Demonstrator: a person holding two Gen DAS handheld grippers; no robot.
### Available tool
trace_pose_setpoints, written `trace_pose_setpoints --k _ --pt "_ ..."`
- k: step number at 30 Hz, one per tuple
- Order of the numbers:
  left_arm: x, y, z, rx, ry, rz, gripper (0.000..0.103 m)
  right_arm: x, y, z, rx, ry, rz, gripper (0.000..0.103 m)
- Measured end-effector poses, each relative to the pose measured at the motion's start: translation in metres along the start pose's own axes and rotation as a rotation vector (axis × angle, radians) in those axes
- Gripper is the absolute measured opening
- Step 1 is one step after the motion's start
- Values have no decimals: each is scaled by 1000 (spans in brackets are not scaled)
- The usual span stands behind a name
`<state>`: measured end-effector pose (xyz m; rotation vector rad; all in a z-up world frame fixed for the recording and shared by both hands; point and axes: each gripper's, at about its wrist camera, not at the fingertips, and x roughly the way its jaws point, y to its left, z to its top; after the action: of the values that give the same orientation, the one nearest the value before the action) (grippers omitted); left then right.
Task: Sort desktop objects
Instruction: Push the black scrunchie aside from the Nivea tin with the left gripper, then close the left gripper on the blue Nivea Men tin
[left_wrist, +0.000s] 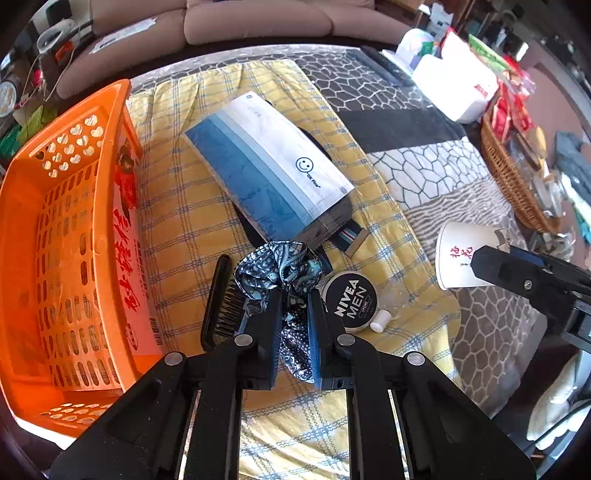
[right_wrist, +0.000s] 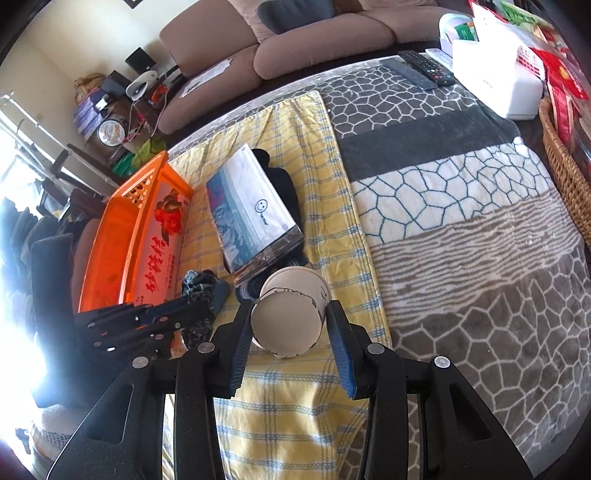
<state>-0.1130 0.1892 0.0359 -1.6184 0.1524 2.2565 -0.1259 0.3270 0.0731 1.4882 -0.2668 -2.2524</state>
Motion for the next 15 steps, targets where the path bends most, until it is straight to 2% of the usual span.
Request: trace_pose_setpoints --k 2,5,7,9,12,15 --pt "3 1 0 3 4 30 13 -2 5 0 -5 -5 3 41" --pt "12 1 -2 -7 16 81 21 0 11 -1 -10 -3 6 41" --pt "15 -2 -3 -12 13 74 31 2 12 -2 -14 0 5 41" --pt "19 -12 -2 2 6 61 46 4 11 -4 -16 3 2 41" --pt "28 -31 2 41 18 36 47 4 3 -4 -13 4 -10 41" --pt "44 -50 6 76 49 54 47 3 -10 -3 8 -3 -15 41"
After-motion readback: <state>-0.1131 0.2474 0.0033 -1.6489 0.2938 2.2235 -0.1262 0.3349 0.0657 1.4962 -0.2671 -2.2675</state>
